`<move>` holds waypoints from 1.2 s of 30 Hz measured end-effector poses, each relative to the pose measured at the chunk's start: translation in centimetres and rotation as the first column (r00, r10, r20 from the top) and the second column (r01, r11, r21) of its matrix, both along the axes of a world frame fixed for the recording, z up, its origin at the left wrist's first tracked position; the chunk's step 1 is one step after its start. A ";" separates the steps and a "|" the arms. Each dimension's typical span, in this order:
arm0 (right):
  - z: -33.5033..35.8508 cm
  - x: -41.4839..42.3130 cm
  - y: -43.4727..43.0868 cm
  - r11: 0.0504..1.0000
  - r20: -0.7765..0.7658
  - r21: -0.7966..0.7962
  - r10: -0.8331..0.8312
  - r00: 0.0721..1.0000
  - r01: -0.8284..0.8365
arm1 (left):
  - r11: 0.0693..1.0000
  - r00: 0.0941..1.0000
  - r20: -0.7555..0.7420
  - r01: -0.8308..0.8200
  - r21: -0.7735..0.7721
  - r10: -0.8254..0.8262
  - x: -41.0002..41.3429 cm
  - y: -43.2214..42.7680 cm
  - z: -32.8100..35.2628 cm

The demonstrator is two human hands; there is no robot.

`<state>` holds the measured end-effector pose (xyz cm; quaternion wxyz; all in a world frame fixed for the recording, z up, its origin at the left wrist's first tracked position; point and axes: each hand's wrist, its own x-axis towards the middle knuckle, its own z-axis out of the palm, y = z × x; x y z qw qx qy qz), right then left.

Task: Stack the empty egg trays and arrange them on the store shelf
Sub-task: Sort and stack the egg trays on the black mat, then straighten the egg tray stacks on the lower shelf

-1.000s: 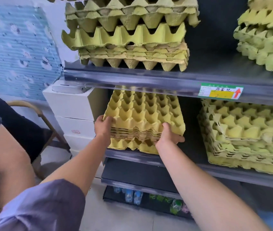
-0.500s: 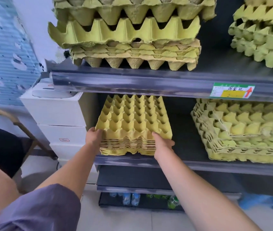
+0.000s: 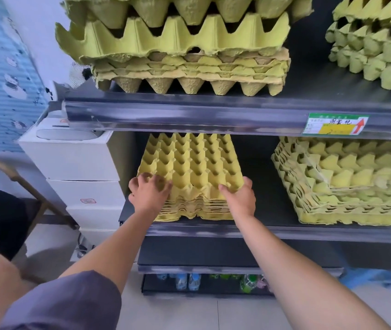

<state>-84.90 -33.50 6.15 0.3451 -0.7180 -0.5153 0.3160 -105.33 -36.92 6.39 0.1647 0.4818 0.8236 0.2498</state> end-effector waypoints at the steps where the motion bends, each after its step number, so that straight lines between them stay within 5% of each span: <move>1: 0.0 0.0 -0.1 1.000 0.045 0.008 0.013 0.999 -0.013 | 1.000 1.000 -0.018 -0.009 0.022 0.010 -0.2 -0.1 0.0; 7: -0.4 -0.4 -0.9 0.996 0.210 -0.034 0.085 0.974 -0.079 | 0.940 0.831 -0.454 0.337 -0.049 -0.322 1.6 -0.3 -0.3; 13: 1.4 1.1 -0.5 0.974 0.407 -0.131 0.222 0.886 -0.184 | 0.932 0.806 -0.468 0.319 -0.173 -0.363 2.0 -0.6 0.0; 21: 5.8 4.7 -2.0 0.889 0.760 0.063 0.252 0.599 -0.453 | 0.881 0.789 -0.424 0.471 -0.046 -0.444 7.0 0.0 5.5; 28: 10.1 11.2 -3.4 0.805 0.806 0.292 0.084 0.586 -0.517 | 0.778 0.738 -0.447 0.614 0.135 -0.505 16.1 0.2 9.8; 36: 12.7 25.4 -5.4 0.825 0.836 0.205 0.133 0.533 -0.526 | 0.719 0.737 -0.404 0.656 0.230 -0.543 29.0 -0.7 11.4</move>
